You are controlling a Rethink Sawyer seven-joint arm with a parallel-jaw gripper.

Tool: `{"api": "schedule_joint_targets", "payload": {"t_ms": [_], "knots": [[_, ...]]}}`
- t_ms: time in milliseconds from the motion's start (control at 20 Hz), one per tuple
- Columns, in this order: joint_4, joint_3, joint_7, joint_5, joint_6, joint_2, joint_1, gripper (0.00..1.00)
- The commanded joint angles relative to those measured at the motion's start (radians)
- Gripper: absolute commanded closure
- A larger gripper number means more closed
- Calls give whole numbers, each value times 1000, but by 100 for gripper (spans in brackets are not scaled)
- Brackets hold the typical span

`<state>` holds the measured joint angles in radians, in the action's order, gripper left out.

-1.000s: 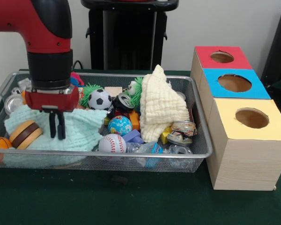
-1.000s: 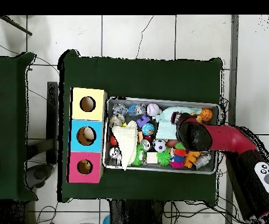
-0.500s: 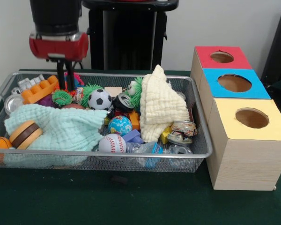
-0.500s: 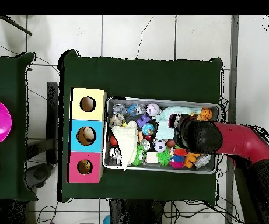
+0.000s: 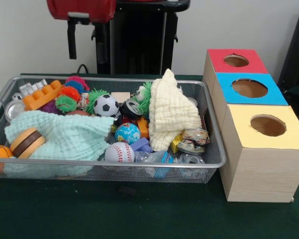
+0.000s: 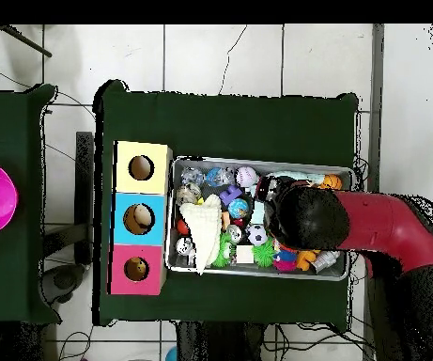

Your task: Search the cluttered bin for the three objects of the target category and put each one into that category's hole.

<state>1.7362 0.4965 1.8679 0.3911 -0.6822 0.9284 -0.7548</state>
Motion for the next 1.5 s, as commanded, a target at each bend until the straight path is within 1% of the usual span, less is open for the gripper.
{"api": "schedule_joint_targets", "payload": {"t_ms": [50,200,350,550,700,800,1000,1250,1500], "knots": [[71,24,-50,-5,-45,16,24,0],[80,4,-32,25,19,-23,23,0],[91,-26,-7,83,116,-89,22,0],[45,-82,28,150,200,-190,43,0],[9,-104,18,181,244,-249,42,0],[0,-114,12,194,266,-279,34,0],[-6,-128,8,206,283,-301,26,0],[26,-153,13,226,304,-301,18,0],[27,-185,23,274,363,-356,6,0]]}}
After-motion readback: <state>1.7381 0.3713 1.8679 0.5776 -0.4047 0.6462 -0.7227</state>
